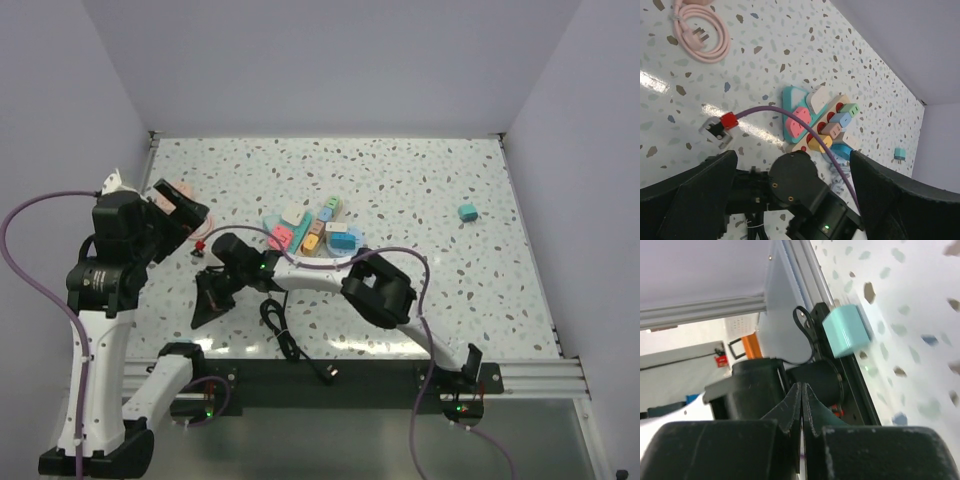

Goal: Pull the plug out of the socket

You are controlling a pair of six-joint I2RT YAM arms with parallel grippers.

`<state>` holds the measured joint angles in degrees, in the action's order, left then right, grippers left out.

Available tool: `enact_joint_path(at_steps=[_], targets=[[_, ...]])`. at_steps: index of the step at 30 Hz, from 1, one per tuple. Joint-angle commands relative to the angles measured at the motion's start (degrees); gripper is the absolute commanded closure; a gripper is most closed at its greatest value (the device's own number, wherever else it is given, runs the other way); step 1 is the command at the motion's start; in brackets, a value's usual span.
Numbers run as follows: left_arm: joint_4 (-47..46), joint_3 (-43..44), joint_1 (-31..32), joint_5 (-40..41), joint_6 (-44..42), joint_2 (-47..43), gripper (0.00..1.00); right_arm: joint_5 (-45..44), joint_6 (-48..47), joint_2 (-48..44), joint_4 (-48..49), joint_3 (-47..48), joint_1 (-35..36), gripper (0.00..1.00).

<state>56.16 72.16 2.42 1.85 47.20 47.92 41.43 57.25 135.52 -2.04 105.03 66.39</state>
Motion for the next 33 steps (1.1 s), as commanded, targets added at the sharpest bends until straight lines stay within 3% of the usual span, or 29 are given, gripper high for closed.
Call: enact_joint_path(at_steps=[1,7,13,15,19,22,28,33], targets=[[-3.3,0.1,0.2,-3.1,-1.3,-1.3,0.00,6.7,8.8,4.9,9.1,5.7,3.1,1.00],[-3.7,-1.2,0.2,-4.4,-1.4,-2.8,0.00,8.4,15.4,11.9,18.6,10.1,6.0,1.00],[-3.3,-2.4,0.2,-5.3,-1.2,-4.6,0.00,9.1,28.0,19.2,38.6,15.2,6.7,1.00],[-2.9,-2.2,0.2,-5.0,-1.3,-5.0,0.00,9.9,28.4,20.5,38.9,17.9,7.3,1.00],[-2.0,-2.4,0.2,-4.7,-1.4,-5.8,0.01,11.0,24.1,22.4,31.7,22.3,8.0,1.00],[-1.2,-2.6,0.1,-4.5,-1.5,-6.0,0.00,11.0,13.3,24.0,6.2,28.8,8.6,1.00],[0.2,-2.4,0.2,-2.3,-1.5,-6.2,0.00,0.4,-6.3,19.8,-20.4,25.3,8.8,1.00],[0.2,-2.5,0.2,-2.0,-1.4,-5.6,0.00,-10.6,-15.2,19.0,-32.7,27.2,8.7,1.00]])
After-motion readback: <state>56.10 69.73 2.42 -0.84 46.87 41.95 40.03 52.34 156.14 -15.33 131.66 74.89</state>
